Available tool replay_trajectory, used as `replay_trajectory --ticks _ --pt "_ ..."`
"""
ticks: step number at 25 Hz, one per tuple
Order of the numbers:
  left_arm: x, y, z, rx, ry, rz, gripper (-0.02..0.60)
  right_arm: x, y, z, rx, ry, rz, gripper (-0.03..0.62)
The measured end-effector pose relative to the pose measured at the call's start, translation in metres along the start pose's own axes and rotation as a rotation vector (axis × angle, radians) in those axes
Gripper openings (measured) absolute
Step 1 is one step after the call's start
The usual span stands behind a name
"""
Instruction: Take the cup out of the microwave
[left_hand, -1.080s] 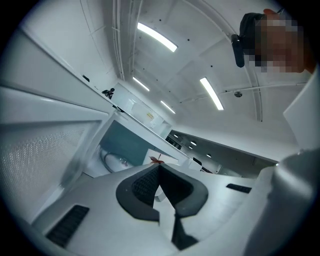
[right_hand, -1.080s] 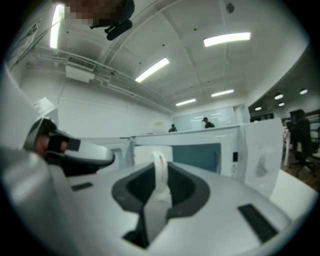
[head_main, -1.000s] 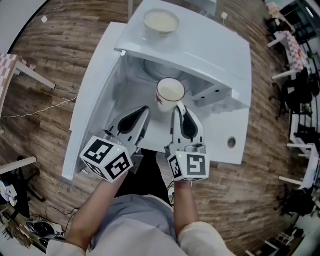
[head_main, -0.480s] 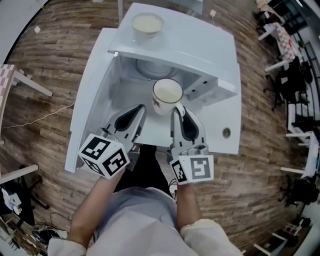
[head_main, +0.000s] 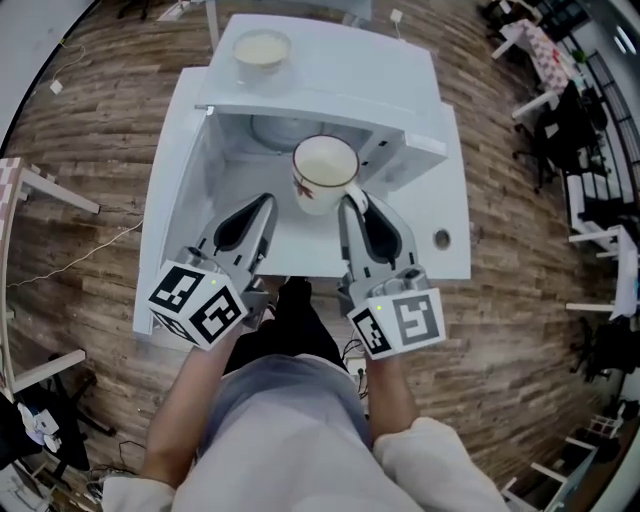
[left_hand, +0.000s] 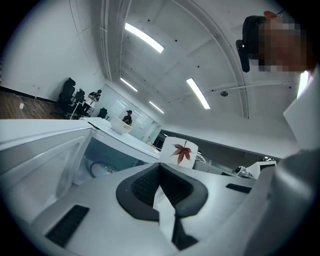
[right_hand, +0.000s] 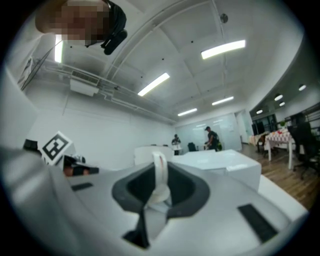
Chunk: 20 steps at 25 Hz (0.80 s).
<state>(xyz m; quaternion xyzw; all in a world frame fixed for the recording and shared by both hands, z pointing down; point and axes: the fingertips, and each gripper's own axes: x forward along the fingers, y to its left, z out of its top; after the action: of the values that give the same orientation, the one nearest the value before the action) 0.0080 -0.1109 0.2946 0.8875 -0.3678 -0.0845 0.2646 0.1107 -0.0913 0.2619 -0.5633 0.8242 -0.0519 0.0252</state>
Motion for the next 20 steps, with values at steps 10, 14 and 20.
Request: replay_trajectory --ticks 10,14,20 --pt "-0.013 -0.020 0.005 0.023 0.008 -0.037 0.008 -0.024 0.010 0.018 0.000 0.002 0.029 0.072" --pt "-0.017 -0.027 0.000 0.031 0.023 -0.050 0.008 -0.035 0.013 0.026 0.005 -0.003 0.025 0.072" --pt "-0.020 -0.038 -0.007 0.021 0.038 -0.078 0.008 -0.051 0.017 0.042 0.000 -0.011 0.008 0.072"
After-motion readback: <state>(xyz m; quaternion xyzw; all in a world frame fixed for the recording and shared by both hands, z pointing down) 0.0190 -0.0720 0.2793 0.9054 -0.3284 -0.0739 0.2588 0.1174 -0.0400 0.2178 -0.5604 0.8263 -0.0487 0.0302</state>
